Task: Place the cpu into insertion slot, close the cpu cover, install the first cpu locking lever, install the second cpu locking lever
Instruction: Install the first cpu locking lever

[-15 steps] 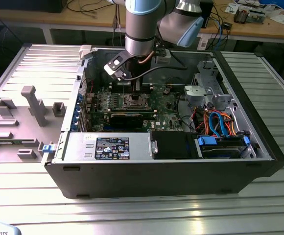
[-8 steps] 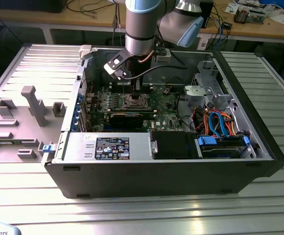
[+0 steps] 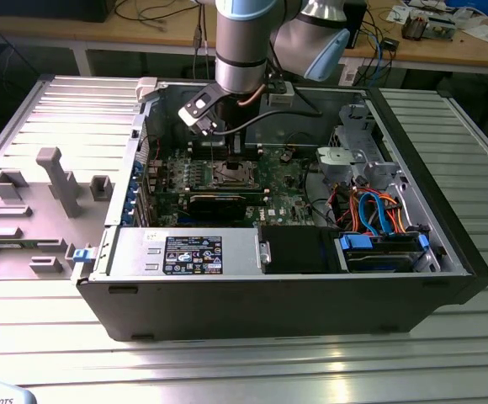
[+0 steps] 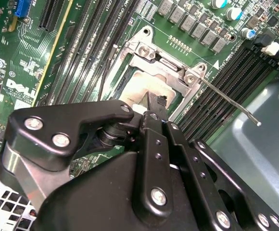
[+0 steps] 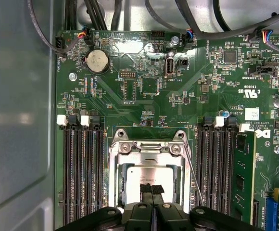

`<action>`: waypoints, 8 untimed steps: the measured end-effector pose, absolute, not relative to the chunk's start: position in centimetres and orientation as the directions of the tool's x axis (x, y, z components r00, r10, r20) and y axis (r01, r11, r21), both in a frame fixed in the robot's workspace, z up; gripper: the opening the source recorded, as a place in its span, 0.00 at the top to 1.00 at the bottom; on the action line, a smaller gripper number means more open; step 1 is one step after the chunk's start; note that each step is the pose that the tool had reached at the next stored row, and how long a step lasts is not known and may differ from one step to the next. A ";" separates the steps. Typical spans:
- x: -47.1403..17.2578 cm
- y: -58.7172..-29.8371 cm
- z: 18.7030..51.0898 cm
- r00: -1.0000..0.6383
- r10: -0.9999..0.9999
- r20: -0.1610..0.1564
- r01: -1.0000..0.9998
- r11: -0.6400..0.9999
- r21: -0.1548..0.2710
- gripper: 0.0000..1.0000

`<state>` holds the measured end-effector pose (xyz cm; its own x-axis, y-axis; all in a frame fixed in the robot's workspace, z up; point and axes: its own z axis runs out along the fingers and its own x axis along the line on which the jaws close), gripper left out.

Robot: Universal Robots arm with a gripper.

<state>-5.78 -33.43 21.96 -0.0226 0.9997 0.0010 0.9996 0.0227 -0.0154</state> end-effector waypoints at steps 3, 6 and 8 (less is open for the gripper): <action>-5.8 -33.4 22.0 -0.023 1.000 0.001 1.000 0.023 -0.015 0.89; -5.8 -33.4 22.0 -0.023 1.000 0.001 1.000 0.023 -0.015 0.89; -5.8 -33.4 22.0 -0.023 1.000 0.001 1.000 0.023 -0.015 0.89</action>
<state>-5.78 -33.43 22.01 -0.0226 0.9997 0.0009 0.9996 0.0227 -0.0154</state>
